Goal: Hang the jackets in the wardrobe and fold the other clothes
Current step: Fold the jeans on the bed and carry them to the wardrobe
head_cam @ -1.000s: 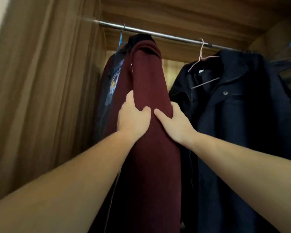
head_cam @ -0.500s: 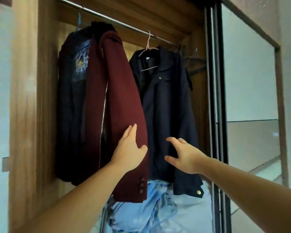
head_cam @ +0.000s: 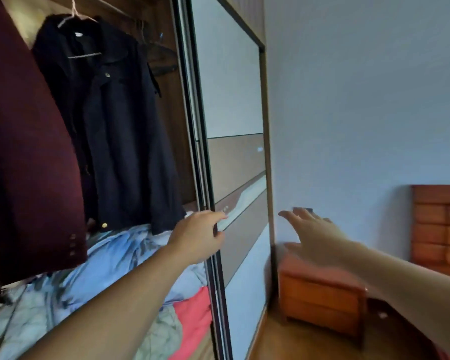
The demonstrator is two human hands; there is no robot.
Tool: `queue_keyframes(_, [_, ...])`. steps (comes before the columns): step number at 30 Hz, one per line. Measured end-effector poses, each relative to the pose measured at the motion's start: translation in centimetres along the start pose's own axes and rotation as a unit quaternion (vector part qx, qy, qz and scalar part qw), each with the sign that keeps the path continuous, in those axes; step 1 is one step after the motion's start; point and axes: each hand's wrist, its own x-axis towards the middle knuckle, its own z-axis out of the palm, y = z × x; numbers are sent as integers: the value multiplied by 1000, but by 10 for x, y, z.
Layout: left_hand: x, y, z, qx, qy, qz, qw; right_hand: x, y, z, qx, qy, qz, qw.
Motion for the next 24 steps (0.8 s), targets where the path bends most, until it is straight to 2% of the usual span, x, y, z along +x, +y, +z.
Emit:
queue_keyframes(5, [-29,52,55,-85,-65,118,987,-118,24,3,-40,-18,143,989])
queue_keyframes(12, [-122,138,105,-178,-123,245,945,-303,-6,-3,-83,-56,313,944])
queue_keyframes(19, [-232,267,88,-228,-179,361,886,-502,-48,-52,-117,-54,436,891])
queue_keyframes(24, [-347,363,51,-259,-208,443,833,-656,-108,-76,-120,-63,510,849])
